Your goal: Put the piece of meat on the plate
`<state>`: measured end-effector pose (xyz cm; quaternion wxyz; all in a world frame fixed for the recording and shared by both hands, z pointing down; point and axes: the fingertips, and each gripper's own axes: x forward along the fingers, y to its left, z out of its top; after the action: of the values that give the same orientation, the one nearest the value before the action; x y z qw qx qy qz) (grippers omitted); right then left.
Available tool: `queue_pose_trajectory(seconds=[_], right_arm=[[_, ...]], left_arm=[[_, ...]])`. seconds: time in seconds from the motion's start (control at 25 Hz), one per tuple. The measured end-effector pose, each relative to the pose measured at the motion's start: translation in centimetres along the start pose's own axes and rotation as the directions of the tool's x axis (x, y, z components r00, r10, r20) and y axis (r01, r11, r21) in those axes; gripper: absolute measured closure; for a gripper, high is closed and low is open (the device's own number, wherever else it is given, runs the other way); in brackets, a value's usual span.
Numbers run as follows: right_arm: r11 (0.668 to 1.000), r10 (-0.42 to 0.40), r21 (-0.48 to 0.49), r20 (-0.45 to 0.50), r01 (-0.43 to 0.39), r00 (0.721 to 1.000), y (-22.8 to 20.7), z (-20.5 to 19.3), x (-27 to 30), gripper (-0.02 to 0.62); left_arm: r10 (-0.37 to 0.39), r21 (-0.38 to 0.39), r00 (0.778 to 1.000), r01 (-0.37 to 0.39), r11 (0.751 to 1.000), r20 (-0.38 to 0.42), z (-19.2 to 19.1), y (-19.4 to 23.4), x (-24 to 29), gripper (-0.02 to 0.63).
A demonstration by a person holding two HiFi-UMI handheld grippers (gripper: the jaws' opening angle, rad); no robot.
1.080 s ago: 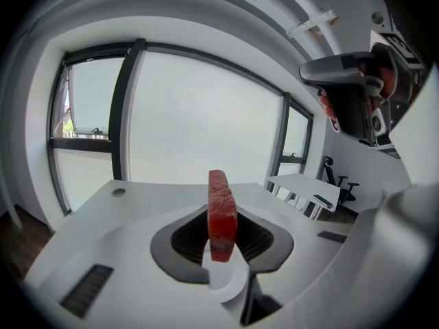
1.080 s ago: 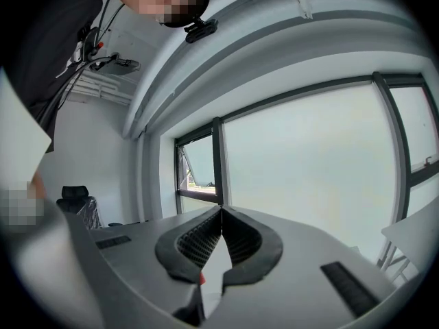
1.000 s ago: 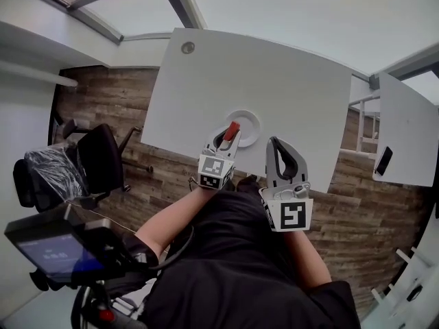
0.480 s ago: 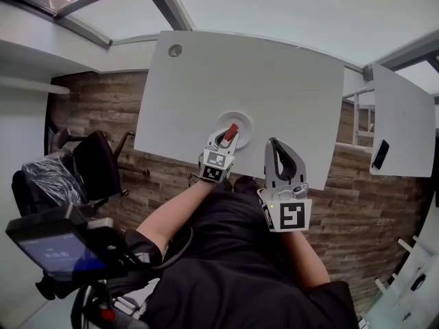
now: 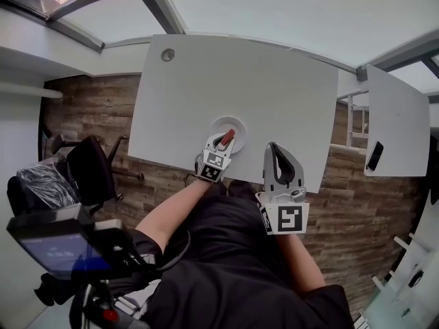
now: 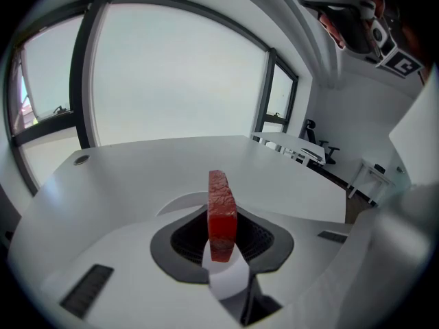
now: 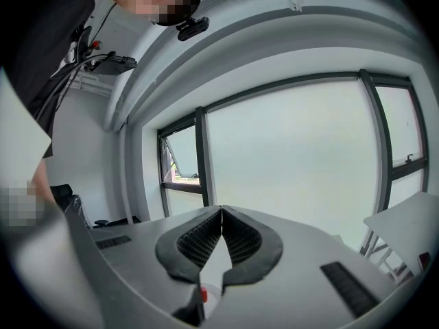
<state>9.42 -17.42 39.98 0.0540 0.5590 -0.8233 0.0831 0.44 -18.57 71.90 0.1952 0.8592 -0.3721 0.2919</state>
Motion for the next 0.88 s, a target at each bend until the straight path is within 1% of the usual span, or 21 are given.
queue_pose_trajectory(seconds=[0.16, 0.32, 0.52, 0.68, 0.88], right_arm=[[1.0, -0.003, -0.008, -0.008, 0.003, 1.0, 0.3, 0.1, -0.4, 0.589], [1.0, -0.008, -0.017, -0.014, 0.008, 1.0, 0.6, 0.2, -0.9, 0.589], [0.999, -0.032, -0.034, -0.018, 0.032, 0.999, 0.4, 0.3, -1.7, 0.589], [0.998, -0.047, -0.033, -0.019, 0.047, 0.999, 0.0, 0.2, -2.0, 0.589], [0.998, -0.039, -0.04, -0.01, 0.038, 0.999, 0.2, 0.4, -1.8, 0.589]], left_arm=[[-0.013, 0.002, 1.0, 0.013, 1.0, -0.014, -0.6, -0.4, 0.8, 0.511], [-0.054, -0.003, 0.998, 0.053, 0.999, -0.029, -1.3, -0.9, 1.6, 0.511], [-0.089, 0.035, 0.995, 0.09, 0.995, -0.035, -1.4, -1.3, 1.6, 0.511], [-0.074, 0.059, 0.995, 0.078, 0.995, -0.073, -1.6, -1.3, 1.7, 0.511], [-0.038, 0.06, 0.996, 0.043, 0.997, -0.076, -1.2, -1.0, 1.7, 0.51]])
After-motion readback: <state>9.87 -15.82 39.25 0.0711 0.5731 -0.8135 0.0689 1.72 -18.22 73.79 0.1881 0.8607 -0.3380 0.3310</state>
